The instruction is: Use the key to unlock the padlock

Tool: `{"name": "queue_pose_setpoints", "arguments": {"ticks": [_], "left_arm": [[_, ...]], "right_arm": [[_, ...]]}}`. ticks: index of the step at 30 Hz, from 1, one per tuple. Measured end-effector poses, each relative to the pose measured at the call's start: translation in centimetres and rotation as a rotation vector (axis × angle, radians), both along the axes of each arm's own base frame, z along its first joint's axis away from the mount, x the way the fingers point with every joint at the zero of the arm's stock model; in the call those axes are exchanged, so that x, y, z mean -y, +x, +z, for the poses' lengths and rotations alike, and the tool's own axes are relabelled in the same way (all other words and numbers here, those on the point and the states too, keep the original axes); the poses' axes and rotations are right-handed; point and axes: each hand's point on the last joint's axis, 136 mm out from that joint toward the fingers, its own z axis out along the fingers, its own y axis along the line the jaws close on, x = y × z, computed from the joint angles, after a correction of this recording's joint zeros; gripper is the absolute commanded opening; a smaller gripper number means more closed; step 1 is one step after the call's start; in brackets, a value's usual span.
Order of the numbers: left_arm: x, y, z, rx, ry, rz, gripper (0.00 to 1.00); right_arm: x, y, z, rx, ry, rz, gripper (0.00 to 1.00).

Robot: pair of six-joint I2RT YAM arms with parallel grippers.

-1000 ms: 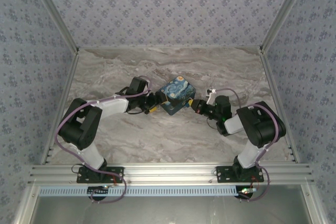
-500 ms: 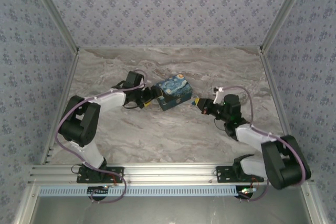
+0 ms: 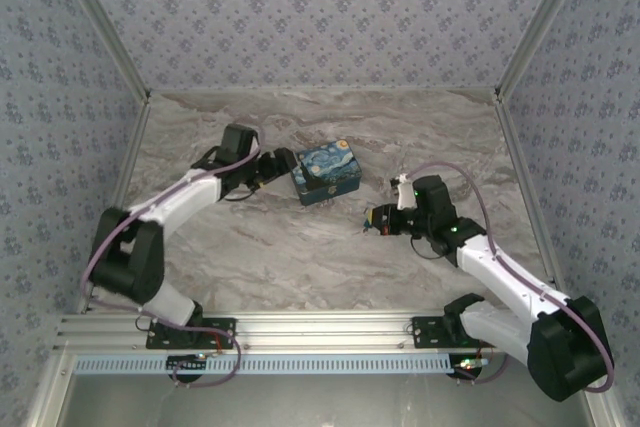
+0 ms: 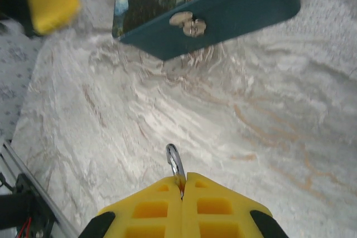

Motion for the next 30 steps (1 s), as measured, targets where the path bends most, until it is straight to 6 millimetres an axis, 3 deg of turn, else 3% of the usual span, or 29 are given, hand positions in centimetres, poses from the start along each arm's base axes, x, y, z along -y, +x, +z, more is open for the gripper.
{"name": "queue_pose_setpoints", "arguments": {"ticks": [5, 9, 16, 23, 30], "left_arm": [[-3.1, -1.6, 7.4, 0.249, 0.011, 0.083, 0.96], [-5.6, -3.1, 9.9, 0.354, 0.045, 0.164, 0.99], [-8.8, -4.4, 10.1, 0.376, 0.125, 0.264, 0.99], [-9.5, -4.6, 9.2, 0.351, 0.161, 0.285, 0.99], [-9.9, -4.8, 8.8, 0.343, 0.192, 0.288, 0.99]], "right_arm": [[-1.5, -1.5, -0.9, -0.112, -0.077, 0.061, 0.03], [-2.8, -3.5, -3.7, -0.230, -0.152, 0.116, 0.02], [-4.0, -5.1, -8.0, -0.398, -0.259, 0.154, 0.03], [-4.3, -5.1, -9.2, -0.441, -0.279, 0.142, 0.07], [-4.3, -3.9, -9.0, -0.415, -0.262, 0.100, 0.28]]}}
